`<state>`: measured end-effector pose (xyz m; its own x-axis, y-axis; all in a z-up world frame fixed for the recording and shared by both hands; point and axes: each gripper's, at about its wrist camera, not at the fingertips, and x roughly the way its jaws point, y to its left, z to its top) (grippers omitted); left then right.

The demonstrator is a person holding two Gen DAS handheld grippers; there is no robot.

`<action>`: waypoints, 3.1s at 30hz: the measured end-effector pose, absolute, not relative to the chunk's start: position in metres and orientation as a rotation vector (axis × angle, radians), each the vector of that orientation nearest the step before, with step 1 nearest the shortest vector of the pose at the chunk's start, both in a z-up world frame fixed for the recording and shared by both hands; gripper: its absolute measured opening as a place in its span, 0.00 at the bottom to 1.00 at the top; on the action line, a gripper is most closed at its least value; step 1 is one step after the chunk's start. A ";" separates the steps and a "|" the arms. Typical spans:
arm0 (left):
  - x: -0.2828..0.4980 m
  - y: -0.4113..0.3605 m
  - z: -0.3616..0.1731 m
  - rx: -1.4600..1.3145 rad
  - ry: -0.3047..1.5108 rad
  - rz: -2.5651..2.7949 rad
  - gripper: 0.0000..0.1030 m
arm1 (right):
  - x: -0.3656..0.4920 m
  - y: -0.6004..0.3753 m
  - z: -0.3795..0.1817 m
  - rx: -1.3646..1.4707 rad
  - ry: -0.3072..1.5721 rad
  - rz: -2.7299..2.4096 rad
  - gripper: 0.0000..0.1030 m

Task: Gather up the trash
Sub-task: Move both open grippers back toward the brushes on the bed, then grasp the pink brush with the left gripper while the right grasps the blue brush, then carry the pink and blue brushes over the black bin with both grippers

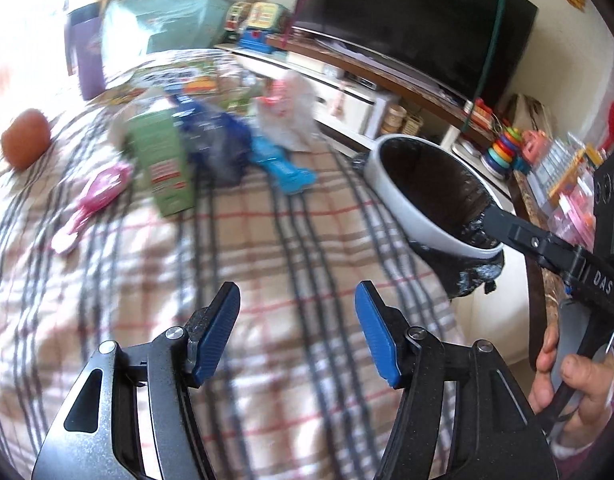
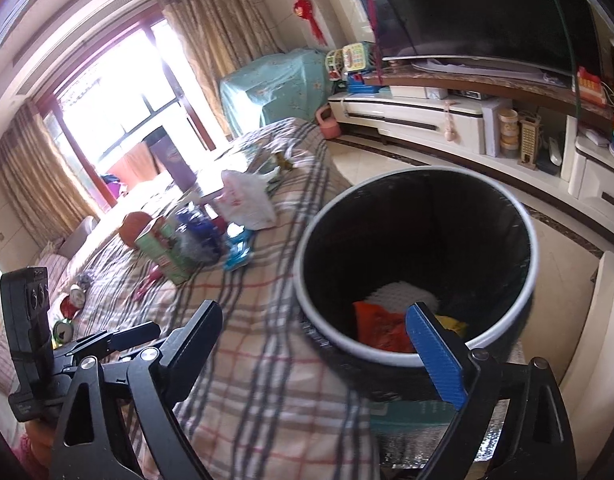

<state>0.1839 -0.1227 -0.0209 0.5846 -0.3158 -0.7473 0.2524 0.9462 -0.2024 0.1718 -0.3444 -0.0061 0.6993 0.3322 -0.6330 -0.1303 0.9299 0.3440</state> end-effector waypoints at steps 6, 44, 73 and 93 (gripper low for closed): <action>0.176 -0.090 -0.026 -0.107 0.880 -0.268 0.60 | 0.172 -0.313 -0.013 0.264 0.776 0.305 0.92; 0.247 0.015 -0.041 -0.091 0.895 -0.039 0.61 | 0.271 -0.220 -0.036 0.018 0.839 0.315 0.70; 0.191 -0.028 -0.039 -0.132 0.908 -0.193 0.20 | 0.204 -0.251 -0.034 0.116 0.882 0.366 0.20; 0.173 -0.087 -0.032 -0.108 0.913 -0.312 0.20 | 0.159 -0.286 -0.020 0.141 0.845 0.305 0.20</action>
<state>0.1735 -0.0874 -0.0319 0.5699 -0.3108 -0.7606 0.2196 0.9497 -0.2234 0.1591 -0.2857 -0.0202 0.6233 0.3202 -0.7134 -0.2092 0.9473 0.2424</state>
